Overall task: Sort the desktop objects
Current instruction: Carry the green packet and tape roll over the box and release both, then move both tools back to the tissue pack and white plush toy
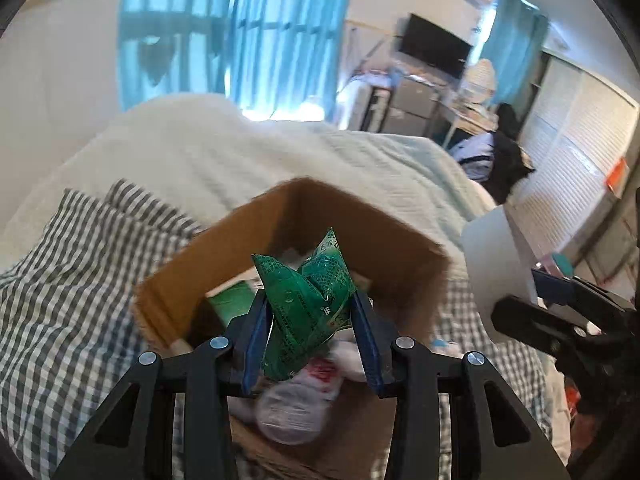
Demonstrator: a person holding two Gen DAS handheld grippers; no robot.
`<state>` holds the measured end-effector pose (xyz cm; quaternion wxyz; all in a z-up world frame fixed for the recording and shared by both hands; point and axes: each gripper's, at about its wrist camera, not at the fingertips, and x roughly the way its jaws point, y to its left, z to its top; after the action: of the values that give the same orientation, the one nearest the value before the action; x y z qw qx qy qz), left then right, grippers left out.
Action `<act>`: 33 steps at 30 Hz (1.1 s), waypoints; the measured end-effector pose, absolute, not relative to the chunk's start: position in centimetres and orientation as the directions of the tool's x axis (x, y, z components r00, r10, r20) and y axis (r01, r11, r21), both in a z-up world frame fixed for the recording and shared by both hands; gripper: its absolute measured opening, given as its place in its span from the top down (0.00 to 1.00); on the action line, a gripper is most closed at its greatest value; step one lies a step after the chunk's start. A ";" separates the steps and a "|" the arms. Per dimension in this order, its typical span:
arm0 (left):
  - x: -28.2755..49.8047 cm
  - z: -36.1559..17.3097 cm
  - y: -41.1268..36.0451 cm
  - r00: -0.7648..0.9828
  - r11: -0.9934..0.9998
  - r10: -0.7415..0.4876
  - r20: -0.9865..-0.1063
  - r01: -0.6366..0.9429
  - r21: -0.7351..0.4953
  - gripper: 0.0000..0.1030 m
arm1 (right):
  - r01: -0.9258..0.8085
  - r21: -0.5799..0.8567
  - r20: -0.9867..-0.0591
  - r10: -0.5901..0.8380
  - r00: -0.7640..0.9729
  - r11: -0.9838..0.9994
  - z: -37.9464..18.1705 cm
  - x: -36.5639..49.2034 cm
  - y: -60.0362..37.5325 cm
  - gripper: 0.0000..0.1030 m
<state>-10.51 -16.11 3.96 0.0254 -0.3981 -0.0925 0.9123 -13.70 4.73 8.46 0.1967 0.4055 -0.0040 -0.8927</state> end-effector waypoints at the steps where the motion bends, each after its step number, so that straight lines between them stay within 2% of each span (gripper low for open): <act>1: -10.6 3.5 -17.1 -0.682 -0.982 0.105 -0.724 0.043 -0.183 0.60 | 0.355 0.155 -0.724 -0.350 -0.594 -0.922 8.1 -13.9 4.1 0.25; 11: -12.5 -0.9 -20.1 -0.639 -0.984 0.063 -0.766 0.087 -0.154 0.58 | 0.362 0.175 -0.721 -0.370 -0.586 -0.915 5.6 -16.8 2.3 0.22; 14: -12.3 -1.0 -20.2 -0.641 -0.986 0.044 -0.766 0.095 -0.137 0.52 | 0.354 0.165 -0.713 -0.359 -0.602 -0.921 5.9 -16.6 2.5 0.22; 18: -11.7 -0.4 -19.7 -0.652 -0.987 0.040 -0.757 0.091 -0.131 0.37 | 0.319 0.154 -0.704 -0.330 -0.628 -0.935 6.4 -15.9 3.5 0.21; 19: -11.3 -0.1 -19.3 -0.660 -0.988 0.041 -0.750 0.083 -0.127 0.36 | 0.304 0.155 -0.700 -0.322 -0.637 -0.940 6.6 -15.6 4.0 0.21; 24: -9.7 1.4 -16.8 -0.678 -0.993 0.082 -0.731 0.010 -0.120 0.34 | 0.237 0.160 -0.690 -0.280 -0.667 -0.958 7.6 -13.8 7.1 0.20; 33: -6.6 2.8 -8.2 -0.649 -0.961 0.277 -0.709 -0.208 -0.185 0.21 | 0.104 0.151 -0.682 -0.179 -0.709 -0.983 8.1 -10.6 14.1 0.18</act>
<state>-6.56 -8.22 2.81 0.1335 -0.3970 -0.0435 0.9070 -10.61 14.09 8.12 0.0768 0.3737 -0.0505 -0.9230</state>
